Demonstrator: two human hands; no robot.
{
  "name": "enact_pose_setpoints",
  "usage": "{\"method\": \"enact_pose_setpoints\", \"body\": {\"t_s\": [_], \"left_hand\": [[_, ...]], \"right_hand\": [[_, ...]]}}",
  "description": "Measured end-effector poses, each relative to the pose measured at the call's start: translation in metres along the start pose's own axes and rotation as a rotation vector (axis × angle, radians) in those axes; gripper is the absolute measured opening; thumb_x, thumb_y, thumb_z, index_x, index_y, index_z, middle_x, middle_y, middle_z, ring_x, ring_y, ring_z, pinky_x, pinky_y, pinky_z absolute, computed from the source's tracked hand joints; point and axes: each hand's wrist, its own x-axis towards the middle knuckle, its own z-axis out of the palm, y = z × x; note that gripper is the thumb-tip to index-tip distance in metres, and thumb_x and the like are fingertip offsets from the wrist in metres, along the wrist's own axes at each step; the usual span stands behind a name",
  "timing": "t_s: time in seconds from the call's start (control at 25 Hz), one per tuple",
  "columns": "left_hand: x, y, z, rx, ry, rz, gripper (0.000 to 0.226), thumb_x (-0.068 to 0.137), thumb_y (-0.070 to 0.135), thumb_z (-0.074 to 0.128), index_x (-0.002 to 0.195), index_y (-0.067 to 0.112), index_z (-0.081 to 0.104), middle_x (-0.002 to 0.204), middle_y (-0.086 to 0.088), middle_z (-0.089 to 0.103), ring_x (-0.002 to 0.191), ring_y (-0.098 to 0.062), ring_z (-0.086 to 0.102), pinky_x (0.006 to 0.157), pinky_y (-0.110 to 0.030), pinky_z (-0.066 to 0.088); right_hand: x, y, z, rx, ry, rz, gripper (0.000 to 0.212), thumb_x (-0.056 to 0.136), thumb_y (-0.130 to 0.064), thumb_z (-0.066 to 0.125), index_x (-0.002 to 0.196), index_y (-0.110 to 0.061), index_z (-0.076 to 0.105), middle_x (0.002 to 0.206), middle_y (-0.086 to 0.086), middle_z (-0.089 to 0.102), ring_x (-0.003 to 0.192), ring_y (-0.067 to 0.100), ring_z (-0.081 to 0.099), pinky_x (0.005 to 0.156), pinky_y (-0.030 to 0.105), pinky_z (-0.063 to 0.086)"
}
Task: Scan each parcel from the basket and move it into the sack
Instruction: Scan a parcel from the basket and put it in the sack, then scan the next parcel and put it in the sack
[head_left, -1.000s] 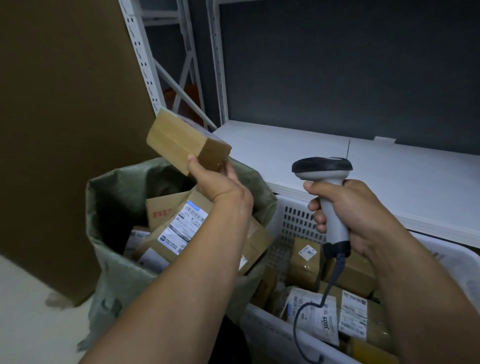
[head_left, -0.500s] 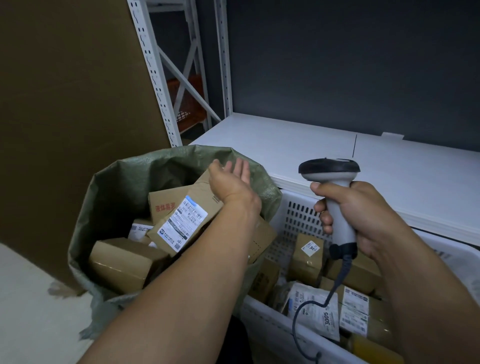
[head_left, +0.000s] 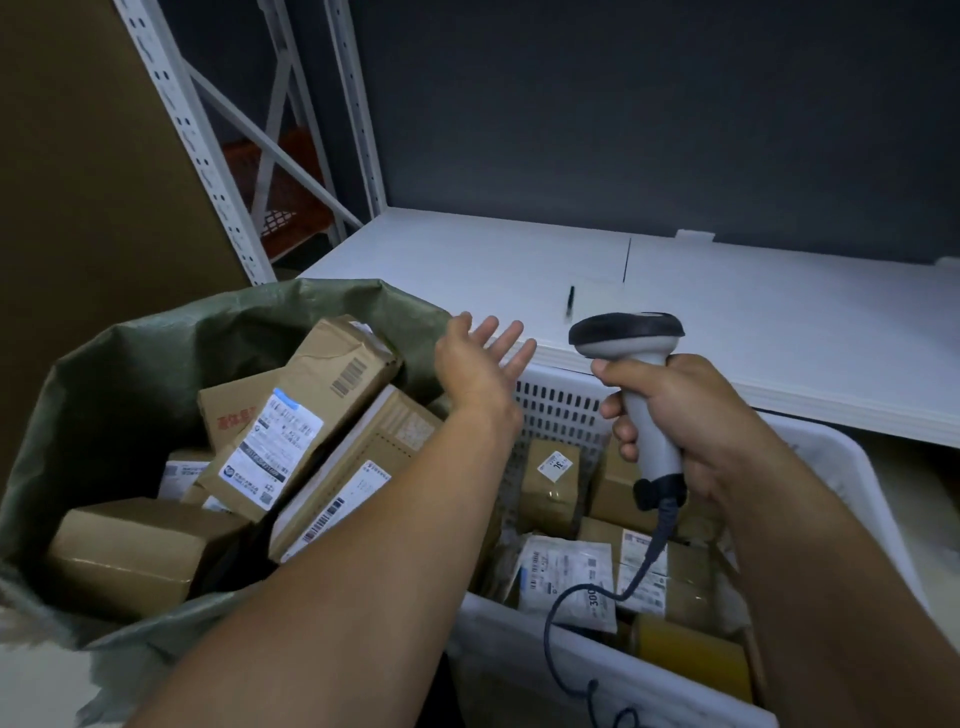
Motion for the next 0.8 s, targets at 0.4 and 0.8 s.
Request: {"method": "enact_pose_setpoints", "body": {"t_s": [0.4,0.8], "left_hand": [[0.072,-0.124,-0.022,0.608,0.054,-0.120,0.035,0.086,0.026,0.054,0.114,0.008,0.060,0.094,-0.008,0.068,0.075,-0.024,0.066,0.062,-0.034,0.054],[0.137,-0.227,-0.074,1.741,0.044,-0.238,0.097,0.088,0.045,0.070,0.158,0.008,0.014,0.161,-0.020,0.017,0.148,-0.039,0.023,0.120,-0.051,0.027]], "right_hand": [[0.046,0.053,-0.052,-0.040,0.111,0.127,0.019,0.093,-0.017,0.072,0.100,0.000,0.068,0.069,0.012,0.061,0.045,0.017,0.052,0.045,0.028,0.045],[0.081,0.071,-0.088,0.015,0.159,0.203,0.020,0.093,-0.020,0.073,0.095,0.000,0.070,0.064,0.009,0.063,0.042,0.016,0.053,0.043,0.025,0.047]]}}
